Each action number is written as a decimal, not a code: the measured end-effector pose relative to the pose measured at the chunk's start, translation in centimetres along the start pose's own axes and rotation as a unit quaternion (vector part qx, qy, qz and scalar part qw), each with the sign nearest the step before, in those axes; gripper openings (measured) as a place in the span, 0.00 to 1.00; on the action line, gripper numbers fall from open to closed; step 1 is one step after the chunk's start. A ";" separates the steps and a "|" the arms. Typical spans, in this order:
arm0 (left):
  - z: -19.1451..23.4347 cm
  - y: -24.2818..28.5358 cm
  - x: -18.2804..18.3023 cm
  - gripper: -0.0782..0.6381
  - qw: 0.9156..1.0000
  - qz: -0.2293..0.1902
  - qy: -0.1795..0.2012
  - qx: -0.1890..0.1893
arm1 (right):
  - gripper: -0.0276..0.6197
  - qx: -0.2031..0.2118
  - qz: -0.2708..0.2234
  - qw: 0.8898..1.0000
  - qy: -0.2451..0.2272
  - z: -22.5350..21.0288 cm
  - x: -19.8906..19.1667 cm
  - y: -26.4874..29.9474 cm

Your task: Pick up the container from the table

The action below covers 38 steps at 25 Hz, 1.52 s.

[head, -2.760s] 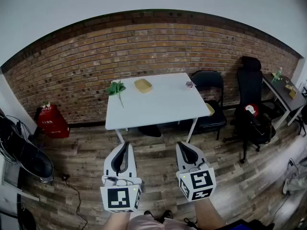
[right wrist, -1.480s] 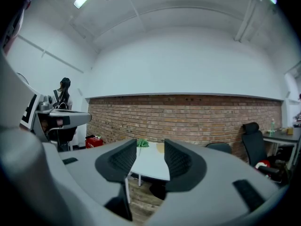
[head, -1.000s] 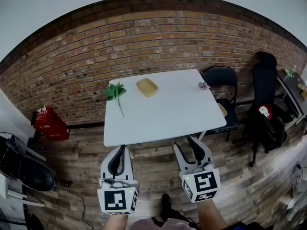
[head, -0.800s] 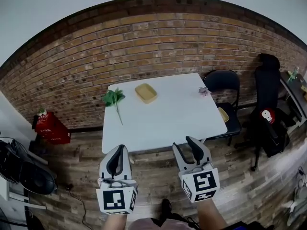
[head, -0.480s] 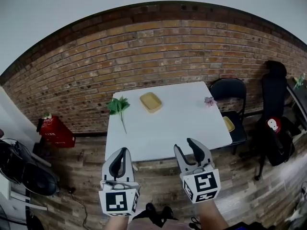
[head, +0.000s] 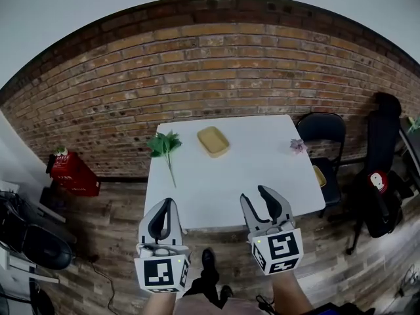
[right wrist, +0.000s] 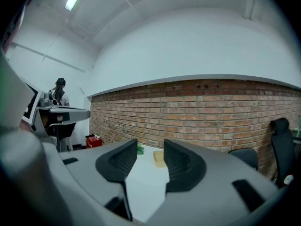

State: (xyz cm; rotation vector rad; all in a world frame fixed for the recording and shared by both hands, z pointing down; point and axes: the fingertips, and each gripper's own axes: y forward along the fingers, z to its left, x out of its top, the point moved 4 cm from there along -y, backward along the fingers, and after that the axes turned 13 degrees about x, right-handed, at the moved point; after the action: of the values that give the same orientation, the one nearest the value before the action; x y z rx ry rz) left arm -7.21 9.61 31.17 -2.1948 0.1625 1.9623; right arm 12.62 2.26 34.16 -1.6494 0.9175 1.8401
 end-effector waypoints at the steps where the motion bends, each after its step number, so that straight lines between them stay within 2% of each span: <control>1: 0.2 0.8 -0.5 0.12 1.000 0.004 -0.002 -0.001 | 0.32 0.000 0.003 1.000 0.000 -0.3 -0.1 0.8; 8: 1.2 8.0 -3.2 0.12 1.000 0.021 -0.021 -0.008 | 0.32 -0.004 0.030 1.000 -0.007 -3.5 -0.8 7.3; 14: 3.6 14.1 -3.6 0.12 0.999 0.019 -0.029 -0.008 | 0.32 -0.013 0.039 0.999 -0.018 -5.9 0.6 13.0; 19: 5.4 18.2 -3.1 0.12 0.999 0.001 -0.039 -0.009 | 0.32 -0.021 0.035 0.999 -0.033 -7.2 2.5 17.0; 27: 6.2 22.5 -2.0 0.12 0.998 -0.020 -0.048 -0.022 | 0.32 -0.033 0.031 0.997 -0.054 -8.7 4.9 20.2; 38: 5.2 26.4 -4.1 0.12 0.999 0.010 -0.040 -0.011 | 0.32 -0.018 0.051 0.998 -0.045 -12.6 3.4 23.6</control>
State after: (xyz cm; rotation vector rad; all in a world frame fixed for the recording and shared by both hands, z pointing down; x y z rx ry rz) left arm -18.23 -15.22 32.89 -2.1312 0.1514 2.0691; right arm 2.68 -22.85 33.95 -1.5531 0.9514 1.9921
